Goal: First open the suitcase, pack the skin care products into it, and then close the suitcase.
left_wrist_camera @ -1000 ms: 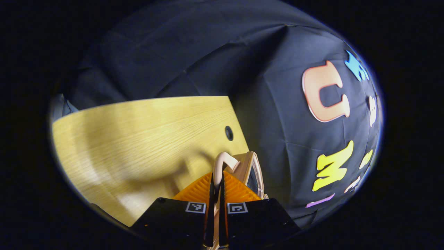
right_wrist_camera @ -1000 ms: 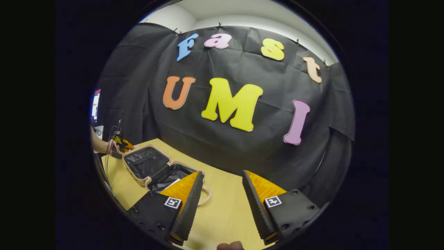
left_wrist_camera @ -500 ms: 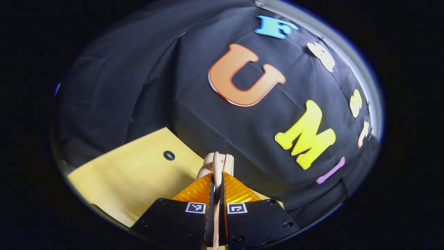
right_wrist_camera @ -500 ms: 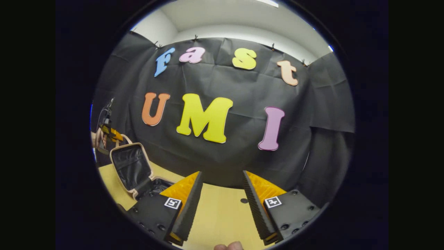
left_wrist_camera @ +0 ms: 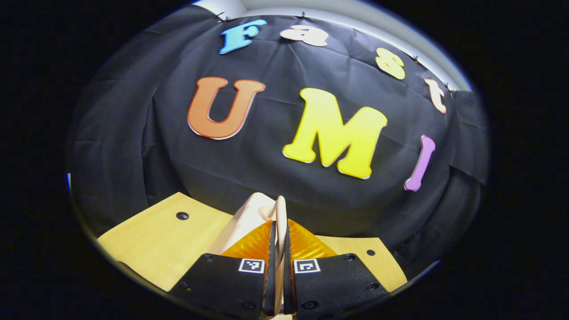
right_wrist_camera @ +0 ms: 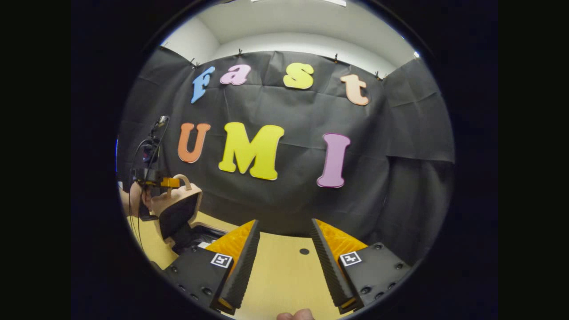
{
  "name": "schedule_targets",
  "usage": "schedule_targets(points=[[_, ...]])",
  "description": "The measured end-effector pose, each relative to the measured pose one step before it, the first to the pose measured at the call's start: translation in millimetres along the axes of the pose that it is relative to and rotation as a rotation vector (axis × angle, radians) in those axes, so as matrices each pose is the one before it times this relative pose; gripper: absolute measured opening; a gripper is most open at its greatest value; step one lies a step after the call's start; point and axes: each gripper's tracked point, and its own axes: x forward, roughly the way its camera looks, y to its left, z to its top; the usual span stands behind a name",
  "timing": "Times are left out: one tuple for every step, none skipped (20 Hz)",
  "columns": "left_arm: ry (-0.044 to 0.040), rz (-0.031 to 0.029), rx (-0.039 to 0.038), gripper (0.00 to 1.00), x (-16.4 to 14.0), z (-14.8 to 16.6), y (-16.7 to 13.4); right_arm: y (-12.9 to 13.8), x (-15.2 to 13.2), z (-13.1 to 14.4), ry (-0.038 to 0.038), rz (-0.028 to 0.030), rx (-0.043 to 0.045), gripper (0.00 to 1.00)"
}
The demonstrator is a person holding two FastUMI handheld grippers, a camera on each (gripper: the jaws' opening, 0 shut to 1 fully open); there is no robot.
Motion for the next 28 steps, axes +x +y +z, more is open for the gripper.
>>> schedule_targets(points=[[0.00161, -0.01056, 0.04898, 0.1, 3.36, -12.85, -16.92, -11.84, -3.17, -2.75, 0.00191, -0.01858, 0.00896, 0.7], [0.00426, -0.01784, 0.04086, 0.1, 3.34, -11.92, -18.23, -11.75, -2.74, -0.37, 0.00316, -0.02099, 0.00379, 0.76], [0.00625, -0.02058, 0.03972, 0.1, 6.14, -11.22, -18.73, -12.39, 1.07, -1.82, 0.00293, -0.02303, -0.00303, 0.82], [0.01533, -0.01335, 0.03588, 0.1, 5.28, -14.2, -14.52, -9.85, -0.52, -0.61, 0.00315, -0.01683, -0.0094, 0.82], [0.01618, -0.01047, 0.0275, 0.1, 6.91, -16.46, -16.36, -9.92, -1.48, -2.4, 0.00824, -0.01525, -0.01238, 0.81], [0.01998, -0.01361, 0.02058, 0.1, 6.38, -14.84, -13.81, -9.88, -1.01, -2.14, 0.01074, -0.01642, -0.01086, 0.82], [0.02347, -0.01249, 0.0144, 0.1, 6.32, -18.21, -12.4, -10.13, -1.68, -2.82, 0.01005, -0.01686, -0.00677, 0.82], [0.02632, -0.01065, 0.01681, 0.1, 8.16, -15.25, -10.76, -9.54, -2.78, -1.61, 0.00787, -0.01569, -0.00423, 0.82], [0.02626, -0.00898, 0.02121, 0.1, 5.77, -15.4, -11.34, -7.15, -2.03, -3.21, 0.0079, -0.01222, -0.0042, 0.82], [0.02588, -0.00689, 0.02119, 0.1, 5.2, -13.45, -8.67, -7.79, -1.64, -2.94, 0.00804, -0.01183, -0.00678, 0.81], [0.01983, -0.00188, 0.01605, 0.1, 4.98, -11.37, -4.82, -6.66, -0.68, -3.78, 0.00741, -0.0086, -0.01103, 0.81], [0.02045, 0.00084, 0.00099, 0.1, 5.04, -8.22, -5.05, -7.06, -0.42, -2.42, 0.00801, -0.0115, -0.01098, 0.81], [0.0197, 0.00048, -0.00187, 0.1, 4.63, -8.31, -6.34, -6.41, -0.06, -2.9, 0.00779, -0.00736, -0.00309, 0.81], [0.01329, 0.00033, 0.00251, 0.1, 0.01, -4.59, -7.58, -4.88, -1.04, -1.72, 0.00505, -0.00481, 0.00176, 0.81], [-0.01583, 0.01611, 0.02022, 0.1, 0.36, 3.3, -2.83, -3.45, 0.4, -2.26, 0.00339, -0.00149, -0.00004, 0.81], [-0.00635, 0.02209, 0.01775, 0.19, 3.01, -0.16, -0.94, -2.71, 0.38, -2.42, 0.00383, 0.0007, -0.00028, 0.82], [-0.00128, 0.019, 0.00292, 0.1, 2.19, -1.0, 0.54, -2.46, 1.39, -3.77, 0.01042, 0.00204, 0.00323, 0.82], [0.00246, 0.00508, -0.00883, 0.1, 1.66, -4.06, -3.49, -1.68, 1.57, -2.31, 0.00788, 0.00422, 0.00926, 0.81], [0.01323, -0.01754, -0.01211, 0.11, 2.12, -3.02, -7.87, -1.13, 2.82, -2.42, 0.00655, 0.00479, 0.00775, 0.82], [0.01869, -0.01758, -0.00699, 0.13, -0.3, -2.55, -6.46, -0.59, 2.48, 0.09, 0.00013, 0.0041, 0.00408, 0.82], [0.01837, -0.01448, -0.0069, 0.17, -1.25, -2.05, -5.27, 0.47, 2.42, 0.21, -0.00228, 0.00844, 0.00333, 0.81], [0.00476, -0.02951, -0.01796, 0.23, -1.11, -0.18, -8.56, 1.4, 2.41, 0.88, -0.00292, 0.01074, 0.00388, 0.82], [0.01089, -0.01564, -0.02034, 0.35, -1.25, -1.54, -6.07, 1.53, 4.16, -0.8, 0.00001, 0.01133, 0.00313, 0.82], [0.00325, -0.00349, -0.00986, 0.39, -5.05, 2.09, -2.97, 2.76, 3.94, 0.77, -0.00339, 0.01401, 0.00398, 0.82], [-0.00377, -0.00794, -0.01166, 0.52, -7.56, 3.89, -2.56, 4.71, 4.63, 2.34, -0.007, 0.01503, 0.00313, 0.82], [-0.01601, -0.00589, -0.01451, 0.6, -9.33, 7.62, -1.33, 6.53, 5.64, 3.84, -0.00933, 0.01943, 0.00518, 0.81], [-0.01889, -0.00067, -0.01106, 0.73, -11.04, 9.39, 0.73, 9.31, 4.85, 4.99, -0.01286, 0.02345, 0.0044, 0.83], [-0.02297, -0.00092, -0.00794, 0.89, -13.73, 12.09, 1.6, 10.25, 5.86, 7.14, -0.01854, 0.02451, 0.00563, 0.83]])
